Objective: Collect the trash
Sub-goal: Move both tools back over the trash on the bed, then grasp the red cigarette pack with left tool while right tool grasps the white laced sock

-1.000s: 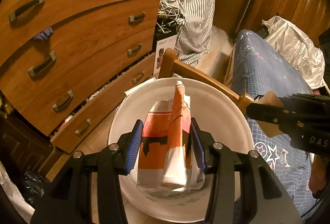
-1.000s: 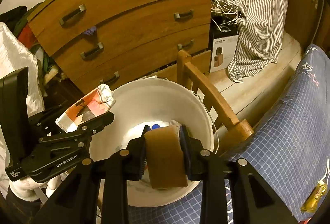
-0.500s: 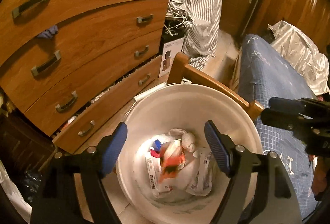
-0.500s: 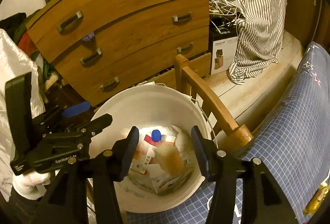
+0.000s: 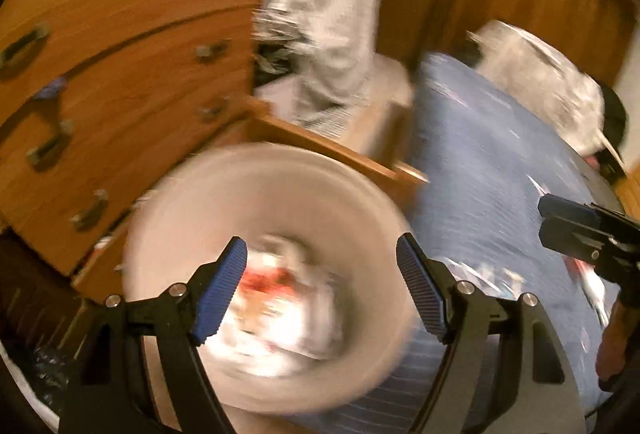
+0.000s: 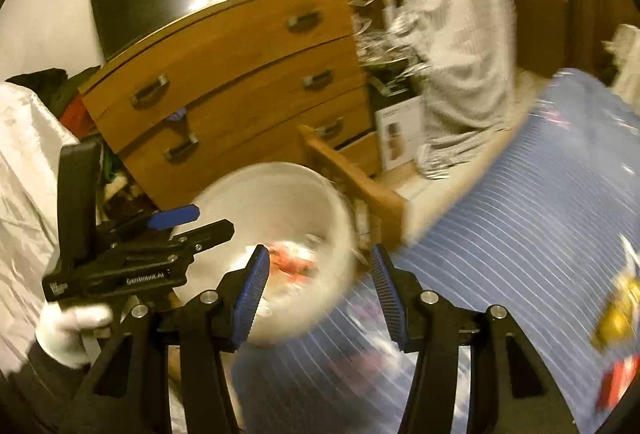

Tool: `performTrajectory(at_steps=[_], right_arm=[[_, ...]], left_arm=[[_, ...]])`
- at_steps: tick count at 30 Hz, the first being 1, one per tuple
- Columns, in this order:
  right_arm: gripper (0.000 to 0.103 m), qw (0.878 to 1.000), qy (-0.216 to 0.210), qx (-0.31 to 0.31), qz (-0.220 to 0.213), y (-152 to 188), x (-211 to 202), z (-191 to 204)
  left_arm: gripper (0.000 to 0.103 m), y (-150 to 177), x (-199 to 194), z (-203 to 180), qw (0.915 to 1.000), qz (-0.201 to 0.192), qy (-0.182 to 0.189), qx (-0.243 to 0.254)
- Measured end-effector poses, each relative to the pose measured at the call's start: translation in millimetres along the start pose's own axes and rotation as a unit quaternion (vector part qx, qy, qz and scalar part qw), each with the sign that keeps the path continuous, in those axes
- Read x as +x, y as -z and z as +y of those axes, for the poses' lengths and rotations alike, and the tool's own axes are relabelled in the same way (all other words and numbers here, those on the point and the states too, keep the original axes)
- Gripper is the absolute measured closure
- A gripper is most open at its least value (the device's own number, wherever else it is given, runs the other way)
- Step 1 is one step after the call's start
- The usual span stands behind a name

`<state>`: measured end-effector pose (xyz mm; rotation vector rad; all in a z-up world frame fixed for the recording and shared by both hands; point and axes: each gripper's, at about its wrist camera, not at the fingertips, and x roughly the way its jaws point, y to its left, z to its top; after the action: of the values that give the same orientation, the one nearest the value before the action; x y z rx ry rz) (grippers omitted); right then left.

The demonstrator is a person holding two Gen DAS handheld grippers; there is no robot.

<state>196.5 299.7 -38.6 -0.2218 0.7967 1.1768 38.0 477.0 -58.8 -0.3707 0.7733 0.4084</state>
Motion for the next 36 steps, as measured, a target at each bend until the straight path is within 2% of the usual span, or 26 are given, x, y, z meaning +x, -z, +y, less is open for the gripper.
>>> performTrajectory(at_steps=[2,6,7,11,15,18,20,24,25,27,30,32,36], right_arm=[[0.049,0.999,0.031,0.015,-0.017,44.5,-37.3,-31.8],[0.049,0.995,0.075,0.058,-0.021,123.6,-90.9,-88.8],[0.049,0.993,0.09,0.077,-0.021,150.9,-111.4,-109.1],[0.049,0.983,0.139,0.119,-0.026,226.2,-170.8,-162.2],[0.049,0.966,0.207,0.152,-0.043,283.2,-234.3,-215.4],[0.049,0.957,0.238,0.16,-0.035,297.6,-252.3,-254.3],[0.049,0.958,0.243,0.149,-0.017,299.1,-250.3,-281.8],[0.047,0.963,0.239,0.125,0.001,284.3,-227.6,-306.2],[0.046,0.965,0.232,0.123,0.002,277.7,-222.6,-309.7],[0.035,0.967,0.227,0.115,-0.003,274.5,-222.4,-315.2],[0.03,0.971,0.216,0.102,-0.006,271.6,-227.5,-315.0],[0.028,0.972,0.214,0.101,-0.003,276.4,-236.0,-316.6],[0.028,0.971,0.211,0.114,0.012,298.4,-250.4,-321.4]], left_arm=[[0.029,13.9,8.7,-37.0,0.9993,0.011,0.022,0.03],[0.029,45.9,33.7,-114.2,0.9927,0.045,0.077,0.081],[0.029,55.9,42.0,-137.0,0.9894,0.057,0.093,0.095],[0.029,88.3,63.2,-202.9,0.9768,0.094,0.139,0.133],[0.029,115.7,71.7,-265.1,0.9637,0.113,0.168,0.174],[0.029,128.4,76.7,-304.8,0.9559,0.121,0.179,0.199],[0.029,132.9,78.0,-323.1,0.9541,0.121,0.182,0.205],[0.029,128.0,86.6,-355.2,0.9481,0.111,0.182,0.236],[0.029,122.7,90.0,-366.4,0.9423,0.102,0.184,0.261],[0.029,113.1,94.5,-379.0,0.9307,0.09,0.195,0.296],[0.024,91.2,107.2,-405.2,0.9125,0.072,0.203,0.348],[0.021,74.0,118.0,-423.8,0.9065,0.056,0.201,0.367],[0.017,54.4,144.1,-450.9,0.897,0.058,0.211,0.384]])
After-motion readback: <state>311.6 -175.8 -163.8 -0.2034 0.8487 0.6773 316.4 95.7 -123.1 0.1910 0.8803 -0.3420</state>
